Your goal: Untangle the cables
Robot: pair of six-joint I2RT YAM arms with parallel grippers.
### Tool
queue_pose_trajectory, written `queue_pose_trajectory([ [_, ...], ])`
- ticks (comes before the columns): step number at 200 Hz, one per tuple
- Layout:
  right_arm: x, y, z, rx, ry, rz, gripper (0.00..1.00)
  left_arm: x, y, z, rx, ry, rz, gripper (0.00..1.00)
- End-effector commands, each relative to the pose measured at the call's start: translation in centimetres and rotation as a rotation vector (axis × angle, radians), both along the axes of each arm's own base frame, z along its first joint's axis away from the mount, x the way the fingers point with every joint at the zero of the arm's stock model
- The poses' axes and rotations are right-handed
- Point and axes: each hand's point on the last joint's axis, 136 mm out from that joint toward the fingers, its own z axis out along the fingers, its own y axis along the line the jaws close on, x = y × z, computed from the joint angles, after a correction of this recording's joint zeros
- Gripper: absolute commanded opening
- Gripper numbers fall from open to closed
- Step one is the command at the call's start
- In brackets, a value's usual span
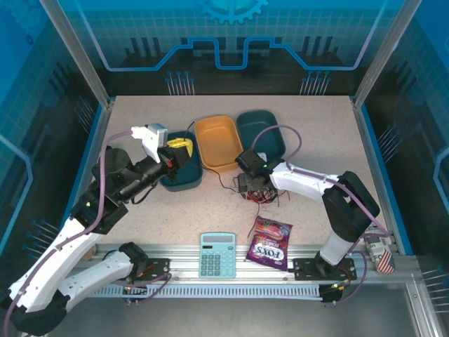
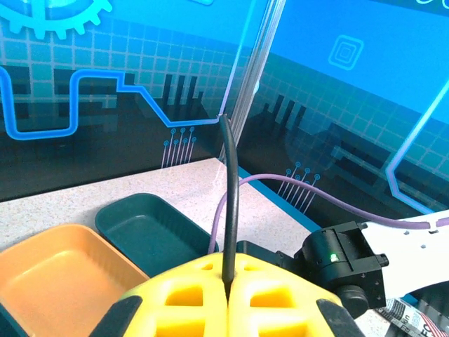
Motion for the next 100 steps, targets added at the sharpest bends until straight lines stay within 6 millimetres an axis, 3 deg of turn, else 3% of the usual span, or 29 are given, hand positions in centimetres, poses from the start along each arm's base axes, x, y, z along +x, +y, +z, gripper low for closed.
queue_pose_trajectory([
  [1, -0.9, -3.7, -1.0, -0.074, 0.029, -0.091, 0.97, -0.1, 1.3, 1.9, -0.002, -0.056, 0.051, 0.00],
  [53, -0.7, -7.2, -1.4, -0.021, 0.022, -0.187, 0.97, 0.1, 3.5, 2.4, 0.026, -0.077, 0.168, 0.00],
  [100, -0.6, -8.5, -1.7, 0.003, 0.020, -0.226, 0.97, -1.5, 7.3, 5.7, 0.005, -0.178, 0.302, 0.00],
])
